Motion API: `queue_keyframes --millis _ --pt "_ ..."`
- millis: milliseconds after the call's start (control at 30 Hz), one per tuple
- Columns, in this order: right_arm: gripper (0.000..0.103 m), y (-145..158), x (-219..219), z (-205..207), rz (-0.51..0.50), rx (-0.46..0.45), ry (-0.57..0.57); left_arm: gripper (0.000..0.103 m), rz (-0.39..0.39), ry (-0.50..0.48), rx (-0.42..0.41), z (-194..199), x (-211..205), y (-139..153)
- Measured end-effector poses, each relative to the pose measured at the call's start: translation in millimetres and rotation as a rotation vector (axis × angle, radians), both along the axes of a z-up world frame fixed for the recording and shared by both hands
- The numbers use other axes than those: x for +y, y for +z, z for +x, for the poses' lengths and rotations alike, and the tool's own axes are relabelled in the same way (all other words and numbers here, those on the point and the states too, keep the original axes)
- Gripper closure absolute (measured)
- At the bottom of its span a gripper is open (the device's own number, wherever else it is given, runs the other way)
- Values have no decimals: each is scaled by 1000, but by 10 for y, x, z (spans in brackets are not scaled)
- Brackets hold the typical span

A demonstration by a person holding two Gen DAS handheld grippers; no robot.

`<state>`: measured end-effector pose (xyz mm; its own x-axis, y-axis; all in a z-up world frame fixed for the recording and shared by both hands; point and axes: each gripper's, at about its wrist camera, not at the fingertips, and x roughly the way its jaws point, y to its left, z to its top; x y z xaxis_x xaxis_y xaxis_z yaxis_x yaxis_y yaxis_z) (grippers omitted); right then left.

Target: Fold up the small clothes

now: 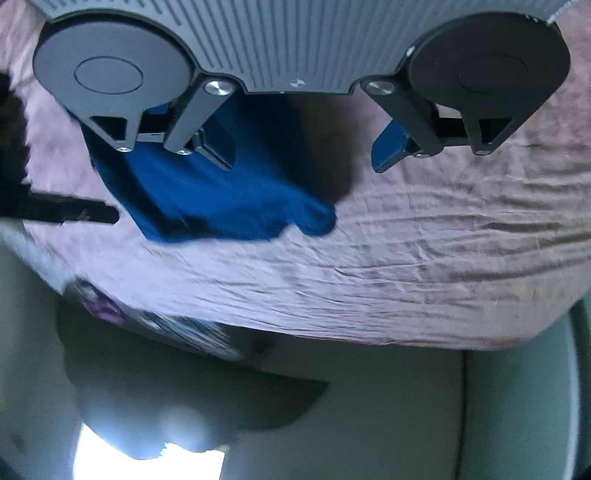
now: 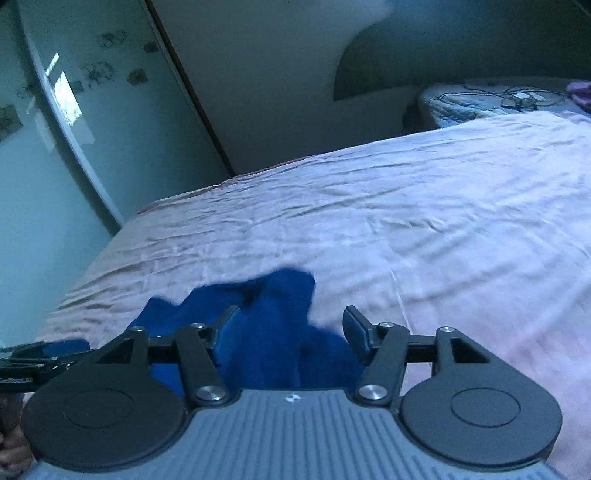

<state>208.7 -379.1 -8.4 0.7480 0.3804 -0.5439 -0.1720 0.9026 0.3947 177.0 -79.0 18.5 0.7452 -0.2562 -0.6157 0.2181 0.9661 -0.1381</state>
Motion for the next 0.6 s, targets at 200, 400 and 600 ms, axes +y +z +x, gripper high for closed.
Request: queue_keyframes --millis 200,400,600 --pt "43 -162 -301 -671 103 71 11 14 98 -171 -65 -657 -156 -41" --pt "43 -573 -401 -935 329 186 23 8 230 -320 -171 -1172 -383 -138" --pt "95 -649 -384 -990 398 185 -3 7 421 -366 -283 -1370 -652 -324"
